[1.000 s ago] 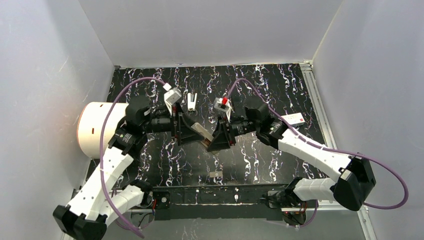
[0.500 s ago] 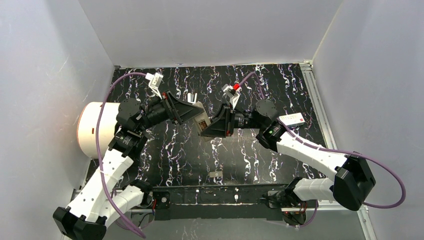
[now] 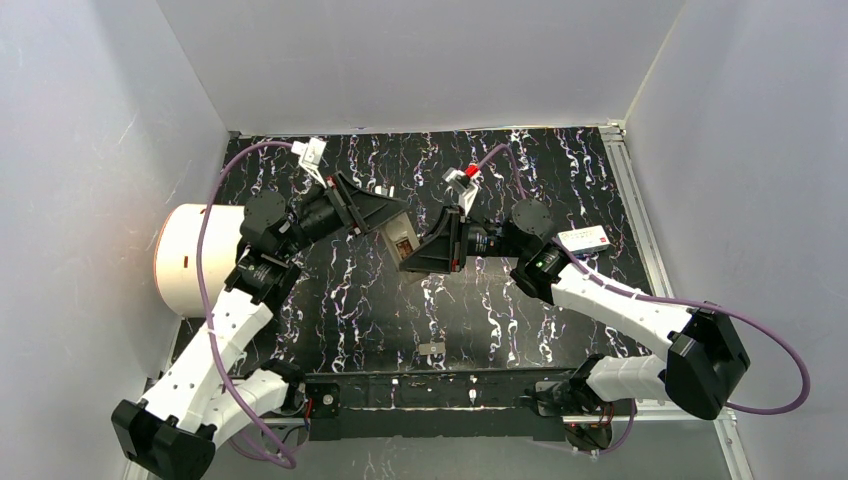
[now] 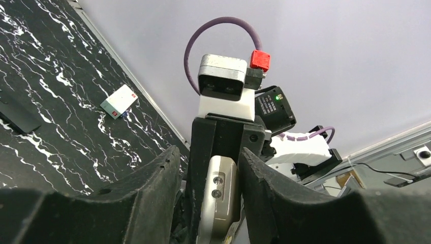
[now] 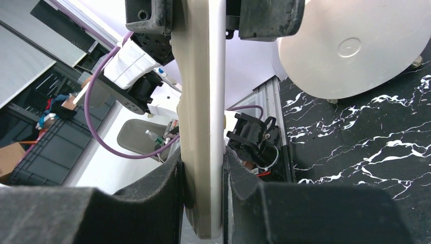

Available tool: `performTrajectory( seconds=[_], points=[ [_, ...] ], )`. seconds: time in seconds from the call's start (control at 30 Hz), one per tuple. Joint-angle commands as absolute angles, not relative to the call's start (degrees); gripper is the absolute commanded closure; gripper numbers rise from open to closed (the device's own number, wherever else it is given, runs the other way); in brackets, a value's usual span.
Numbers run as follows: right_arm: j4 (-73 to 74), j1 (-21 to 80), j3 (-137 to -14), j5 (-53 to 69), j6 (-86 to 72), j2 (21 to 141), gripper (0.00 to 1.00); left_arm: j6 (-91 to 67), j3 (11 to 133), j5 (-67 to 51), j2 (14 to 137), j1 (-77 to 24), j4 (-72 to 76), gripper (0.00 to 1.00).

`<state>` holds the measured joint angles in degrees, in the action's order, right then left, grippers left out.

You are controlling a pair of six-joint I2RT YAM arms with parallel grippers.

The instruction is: Load the batteries into the remote control

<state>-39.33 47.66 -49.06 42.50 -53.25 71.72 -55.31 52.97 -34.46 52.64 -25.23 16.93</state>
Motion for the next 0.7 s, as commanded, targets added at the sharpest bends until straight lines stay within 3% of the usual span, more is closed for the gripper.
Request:
performTrajectory(
  seconds=[0.0, 0.3, 0.57, 0.67],
  points=[
    [-45.0, 47.89, -49.9, 39.61, -55.8, 70.86, 0.99, -55.09, 54.14, -35.88, 52.94, -25.05, 19.07, 0.57],
    [-53.05, 47.88, -47.38, 36.24, -61.81, 70.86, 0.99, -59.15, 57.64, -38.51, 51.76, -24.96, 17.15, 0.44],
    [-55.95, 47.9, -47.33, 38.0, -64.22, 71.7, 0.99, -58.67, 59.13, -41.89, 53.73, -24.96, 15.92, 0.69],
    [-55.5, 47.9, -47.82, 38.84, -64.35, 71.78, 0.99, -57.32, 59.42, -42.79, 53.83, -24.96, 14.72, 0.66]
  ],
)
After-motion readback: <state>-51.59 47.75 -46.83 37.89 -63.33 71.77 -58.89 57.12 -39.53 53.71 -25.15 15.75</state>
